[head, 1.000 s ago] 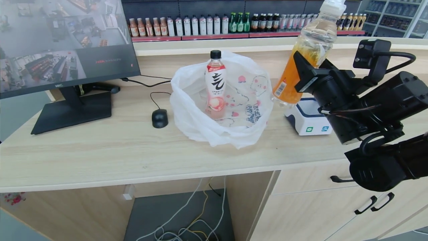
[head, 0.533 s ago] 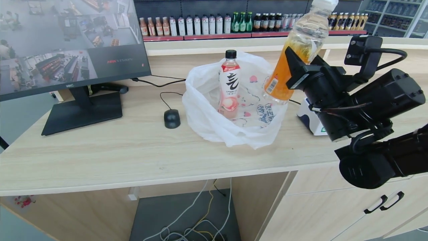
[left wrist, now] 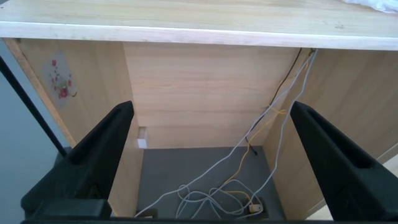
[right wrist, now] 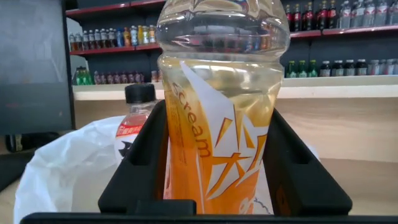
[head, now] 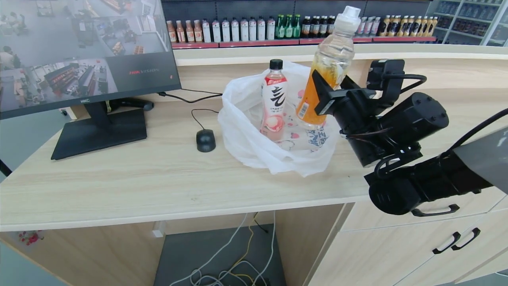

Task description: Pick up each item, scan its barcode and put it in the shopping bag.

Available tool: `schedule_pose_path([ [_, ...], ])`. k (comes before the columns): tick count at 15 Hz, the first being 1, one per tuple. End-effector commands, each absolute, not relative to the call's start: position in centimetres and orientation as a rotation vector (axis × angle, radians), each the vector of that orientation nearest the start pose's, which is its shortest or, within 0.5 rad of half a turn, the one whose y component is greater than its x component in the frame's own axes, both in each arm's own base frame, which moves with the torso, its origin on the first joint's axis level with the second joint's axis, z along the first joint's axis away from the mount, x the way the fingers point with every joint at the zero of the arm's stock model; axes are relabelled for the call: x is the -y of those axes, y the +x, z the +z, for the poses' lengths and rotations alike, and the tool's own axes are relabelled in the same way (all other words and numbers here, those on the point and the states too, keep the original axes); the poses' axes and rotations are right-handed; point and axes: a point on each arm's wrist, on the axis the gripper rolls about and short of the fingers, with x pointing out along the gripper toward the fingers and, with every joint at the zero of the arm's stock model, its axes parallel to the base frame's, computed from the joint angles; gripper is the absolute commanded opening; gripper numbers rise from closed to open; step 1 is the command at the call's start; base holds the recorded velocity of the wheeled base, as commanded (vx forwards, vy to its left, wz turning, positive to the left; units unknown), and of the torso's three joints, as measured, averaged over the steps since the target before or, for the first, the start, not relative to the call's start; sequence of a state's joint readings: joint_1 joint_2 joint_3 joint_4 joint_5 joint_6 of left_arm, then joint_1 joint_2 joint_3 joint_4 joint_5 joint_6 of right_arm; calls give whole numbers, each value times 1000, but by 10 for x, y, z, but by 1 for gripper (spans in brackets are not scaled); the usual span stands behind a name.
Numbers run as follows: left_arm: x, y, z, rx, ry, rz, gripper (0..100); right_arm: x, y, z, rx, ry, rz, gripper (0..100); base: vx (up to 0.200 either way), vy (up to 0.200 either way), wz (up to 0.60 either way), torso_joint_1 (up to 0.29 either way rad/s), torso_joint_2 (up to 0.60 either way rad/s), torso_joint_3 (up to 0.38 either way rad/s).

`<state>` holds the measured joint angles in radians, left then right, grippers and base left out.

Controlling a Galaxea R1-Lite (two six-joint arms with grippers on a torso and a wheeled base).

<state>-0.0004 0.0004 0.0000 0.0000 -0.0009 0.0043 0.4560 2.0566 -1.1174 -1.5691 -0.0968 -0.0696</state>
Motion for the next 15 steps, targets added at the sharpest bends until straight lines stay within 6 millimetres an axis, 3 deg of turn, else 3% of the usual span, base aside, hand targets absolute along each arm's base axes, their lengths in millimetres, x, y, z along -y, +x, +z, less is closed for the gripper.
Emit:
schedule_pose_path([
  [1,0,-23,75,0,5,-3,100,-173,359,212,587,89,326,0,0,0,0,0,0,0],
  [4,0,-23,75,0,5,-3,100,-176,365,197,547,75,326,0,0,0,0,0,0,0],
  [15,0,-23,75,0,5,0,100,-176,376,172,493,12,308,0,0,0,0,0,0,0],
])
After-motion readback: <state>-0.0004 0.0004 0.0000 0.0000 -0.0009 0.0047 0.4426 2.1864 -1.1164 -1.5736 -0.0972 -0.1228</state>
